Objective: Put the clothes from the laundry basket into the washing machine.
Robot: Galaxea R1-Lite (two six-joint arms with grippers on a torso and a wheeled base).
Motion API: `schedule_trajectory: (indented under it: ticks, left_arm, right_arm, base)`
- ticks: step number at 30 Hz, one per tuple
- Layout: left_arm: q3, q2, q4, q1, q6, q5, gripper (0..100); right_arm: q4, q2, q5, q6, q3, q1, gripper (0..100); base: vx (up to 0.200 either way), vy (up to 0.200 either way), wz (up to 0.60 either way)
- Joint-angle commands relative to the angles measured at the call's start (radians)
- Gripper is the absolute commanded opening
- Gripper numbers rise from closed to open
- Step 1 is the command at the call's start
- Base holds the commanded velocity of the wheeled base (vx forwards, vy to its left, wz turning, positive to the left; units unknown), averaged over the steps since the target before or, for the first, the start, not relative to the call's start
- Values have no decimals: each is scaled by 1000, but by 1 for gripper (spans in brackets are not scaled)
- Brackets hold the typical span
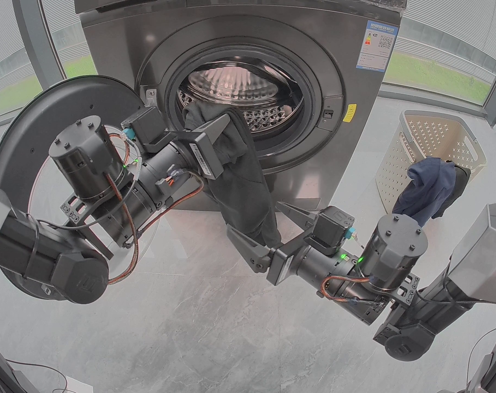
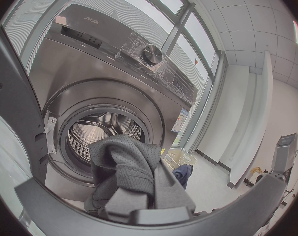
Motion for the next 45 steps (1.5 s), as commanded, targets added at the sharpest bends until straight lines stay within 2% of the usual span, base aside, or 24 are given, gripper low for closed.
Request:
schedule_trajectory:
  ticks: [1, 5, 16, 17, 18, 19, 23, 29, 32, 45]
  left_arm:
    - [-4, 2, 2, -12, 0, 4, 0]
    - [-6, 4, 3, -14, 0, 6, 0]
    - [-1, -1, 3, -16, 1, 6, 0]
    - [2, -4, 3, -16, 1, 6, 0]
    - [2, -4, 3, -16, 1, 6, 0]
    - [5, -6, 0, -16, 1, 6, 0]
    - [20, -15, -5, -16, 1, 6, 0]
    - [28, -15, -12, -16, 3, 26, 0]
    - [30, -16, -12, -17, 3, 27, 0]
    - [53, -30, -12, -25, 3, 26, 0]
  right_arm:
    - [6, 58, 10, -11, -66, 10, 100]
    - [9, 106, 35, -11, -133, 17, 100]
    - [80, 212, 52, -11, -293, 15, 100]
    - [86, 236, 50, -11, -337, 9, 100]
    - [86, 236, 50, -11, -337, 9, 100]
    - [90, 275, 46, -12, -398, -5, 100]
    - [106, 322, 44, -20, -480, -42, 100]
    - [118, 362, 35, -32, -538, -89, 100]
    - [124, 376, 35, -55, -556, -118, 100]
    - [129, 390, 33, -83, -584, -152, 100]
  base:
    - [0, 0, 0]
    - [0, 0, 0]
    - [0, 0, 0]
    - [0, 0, 0]
    - [0, 0, 0]
    - [0, 0, 0]
    - [0, 0, 0]
    - [0, 0, 0]
    - [0, 0, 0]
    - [0, 0, 0]
